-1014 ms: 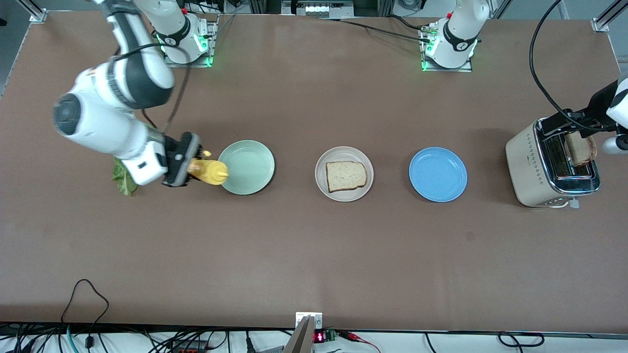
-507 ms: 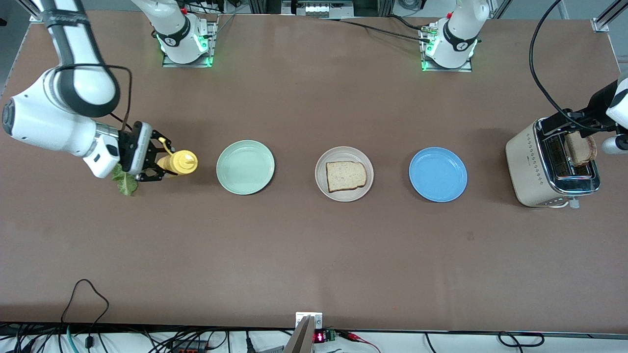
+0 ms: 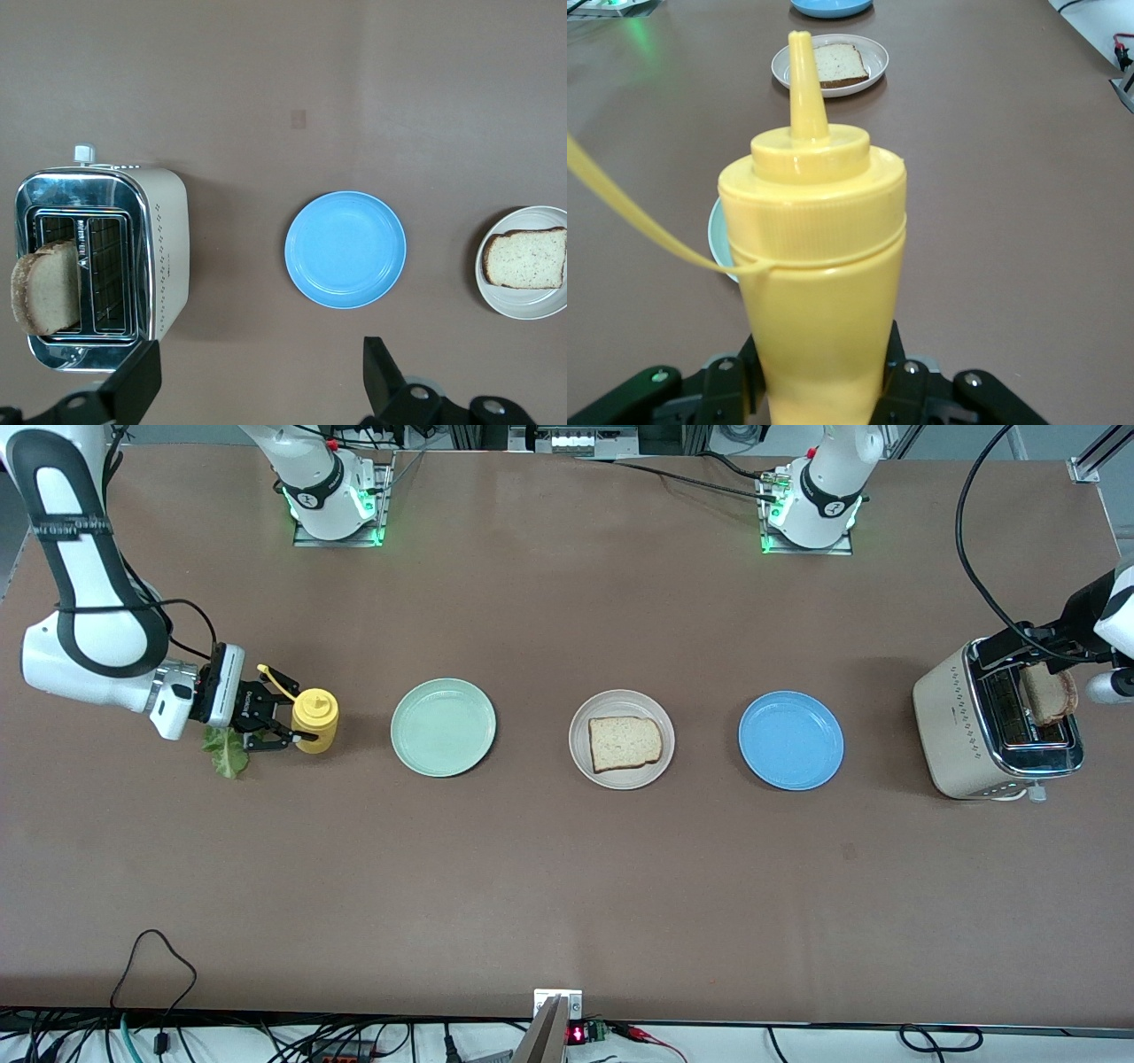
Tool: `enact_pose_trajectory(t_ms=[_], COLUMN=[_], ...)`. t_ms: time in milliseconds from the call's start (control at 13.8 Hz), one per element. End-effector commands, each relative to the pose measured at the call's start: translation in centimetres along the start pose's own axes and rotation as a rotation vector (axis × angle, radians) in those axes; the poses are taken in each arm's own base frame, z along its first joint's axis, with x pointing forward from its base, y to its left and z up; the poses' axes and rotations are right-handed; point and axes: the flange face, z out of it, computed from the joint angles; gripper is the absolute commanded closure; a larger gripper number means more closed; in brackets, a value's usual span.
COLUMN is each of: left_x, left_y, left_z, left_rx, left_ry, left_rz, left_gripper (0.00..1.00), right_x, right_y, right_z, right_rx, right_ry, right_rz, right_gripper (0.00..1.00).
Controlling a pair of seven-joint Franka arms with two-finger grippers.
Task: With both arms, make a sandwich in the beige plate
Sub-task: 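Carry the bottle back beside the lettuce leaf, then lower the bottle onto the table and open the right gripper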
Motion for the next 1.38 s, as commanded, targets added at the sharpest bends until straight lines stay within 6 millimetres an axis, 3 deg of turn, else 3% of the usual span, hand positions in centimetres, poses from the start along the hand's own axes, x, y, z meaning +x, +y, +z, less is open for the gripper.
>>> enact_pose_trajectory(t_ms=[0,362,869,1303], left_x=[-0.4,-0.4,-0.5,-0.5], left_y=[0.0,0.0,0.1,0.2], left_z=[-0.3,-0.3,-0.5,-0.5], left_rx=[-0.009,0.025,0.025,0.025], left_ry=[-0.004,-0.002,0.001,0.001], left_rz=[0.015,0.021,0.026,0.028], left_gripper=[0.00,0.00,0.00,0.00], right_x=[-3.3,-7.0,-7.9,-10.3], right_y=[-0.5,-1.4,-1.4,-2.0], right_z=[1.2,4.2,3.9,2.2], right_rx=[-0.015,-0.023,-0.036,-0.066], right_ry=[0.129,0.216,0.222,0.219], right_rz=[-0.025,-0.011,-0.008,0.004], right_gripper=[1.00,1.00,0.96,0.96])
